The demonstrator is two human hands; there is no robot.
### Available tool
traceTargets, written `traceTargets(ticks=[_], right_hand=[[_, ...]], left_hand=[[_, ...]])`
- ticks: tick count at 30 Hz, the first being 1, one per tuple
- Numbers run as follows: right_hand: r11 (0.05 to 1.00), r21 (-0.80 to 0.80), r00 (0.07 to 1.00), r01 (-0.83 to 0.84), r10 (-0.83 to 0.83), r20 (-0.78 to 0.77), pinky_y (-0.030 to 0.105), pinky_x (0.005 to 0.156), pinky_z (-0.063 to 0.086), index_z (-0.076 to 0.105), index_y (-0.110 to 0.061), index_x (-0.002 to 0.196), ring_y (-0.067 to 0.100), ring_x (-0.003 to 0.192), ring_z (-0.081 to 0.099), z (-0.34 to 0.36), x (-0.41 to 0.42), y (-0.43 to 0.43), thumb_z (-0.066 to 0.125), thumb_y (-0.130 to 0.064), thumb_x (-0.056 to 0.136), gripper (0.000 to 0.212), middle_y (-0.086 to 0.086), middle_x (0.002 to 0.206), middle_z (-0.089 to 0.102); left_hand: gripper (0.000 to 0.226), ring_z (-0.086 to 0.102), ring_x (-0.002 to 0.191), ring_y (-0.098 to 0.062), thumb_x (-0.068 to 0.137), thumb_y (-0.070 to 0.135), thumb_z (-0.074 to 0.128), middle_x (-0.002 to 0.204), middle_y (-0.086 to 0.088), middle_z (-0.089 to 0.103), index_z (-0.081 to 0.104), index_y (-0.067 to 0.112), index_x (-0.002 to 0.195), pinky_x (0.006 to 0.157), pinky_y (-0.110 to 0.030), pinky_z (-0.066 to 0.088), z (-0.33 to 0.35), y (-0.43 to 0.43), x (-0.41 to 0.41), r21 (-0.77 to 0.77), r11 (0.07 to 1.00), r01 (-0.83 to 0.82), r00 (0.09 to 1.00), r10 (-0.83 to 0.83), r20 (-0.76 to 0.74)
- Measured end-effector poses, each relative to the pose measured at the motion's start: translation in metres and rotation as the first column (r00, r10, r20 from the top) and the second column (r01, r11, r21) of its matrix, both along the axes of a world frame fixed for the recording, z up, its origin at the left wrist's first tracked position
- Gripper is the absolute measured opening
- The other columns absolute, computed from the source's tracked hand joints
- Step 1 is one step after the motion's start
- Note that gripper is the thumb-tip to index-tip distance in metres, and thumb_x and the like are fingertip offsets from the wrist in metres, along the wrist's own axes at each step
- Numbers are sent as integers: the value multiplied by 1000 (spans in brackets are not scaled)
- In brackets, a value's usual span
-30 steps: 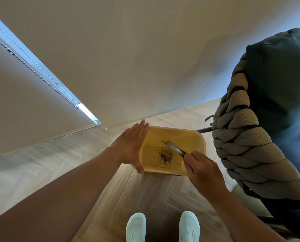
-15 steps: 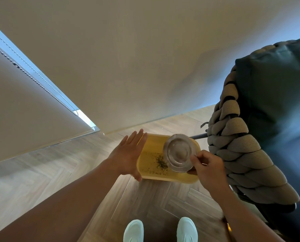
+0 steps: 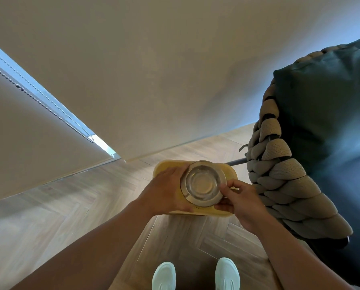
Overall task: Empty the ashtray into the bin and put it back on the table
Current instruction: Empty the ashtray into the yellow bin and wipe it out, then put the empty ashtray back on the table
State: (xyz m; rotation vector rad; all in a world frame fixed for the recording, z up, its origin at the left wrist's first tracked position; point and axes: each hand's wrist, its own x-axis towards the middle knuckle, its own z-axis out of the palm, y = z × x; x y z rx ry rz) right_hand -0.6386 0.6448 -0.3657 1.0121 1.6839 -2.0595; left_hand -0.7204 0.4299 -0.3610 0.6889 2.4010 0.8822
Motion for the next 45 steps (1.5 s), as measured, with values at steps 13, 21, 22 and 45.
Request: traceTargets(ticks=[13, 21, 22, 45], right_hand=[[901, 311, 935, -304, 344, -83, 37, 56, 61, 45, -39, 137, 29, 58, 72, 77, -2, -3, 62, -13, 93, 54, 12, 71, 74], [634, 611, 769, -473, 636, -64, 30, 87, 58, 29, -26, 148, 11, 87, 66, 198, 34, -17, 77, -63, 58, 109, 3, 119, 68], [610, 633, 754, -477, 654, -62, 24, 88, 55, 26, -26, 149, 5, 87, 63, 211, 40, -20, 74, -69, 53, 115, 1, 124, 65], [623, 768, 966, 149, 75, -249, 3, 81, 44, 20, -61, 134, -11, 102, 59, 359, 360, 19, 87, -56, 51, 106, -38, 108, 54]], left_hand=[[103, 50, 111, -5, 39, 55, 90, 118, 24, 52, 44, 42, 131, 94, -30, 47, 66, -8, 19, 83, 994, -74, 997, 75, -10], [109, 56, 101, -6, 38, 66, 86, 117, 16, 57, 43, 38, 134, 88, -31, 54, 174, -31, 40, 123, 992, -28, 999, 32, -37], [109, 56, 102, -6, 38, 65, 87, 117, 14, 58, 44, 36, 134, 88, -31, 53, 187, -34, 43, 139, 990, -13, 999, 19, -44], [90, 54, 113, 6, 57, 63, 84, 121, 29, 53, 38, 48, 133, 89, -8, 45, 334, 111, 232, 328, 670, 666, 745, -620, -247]])
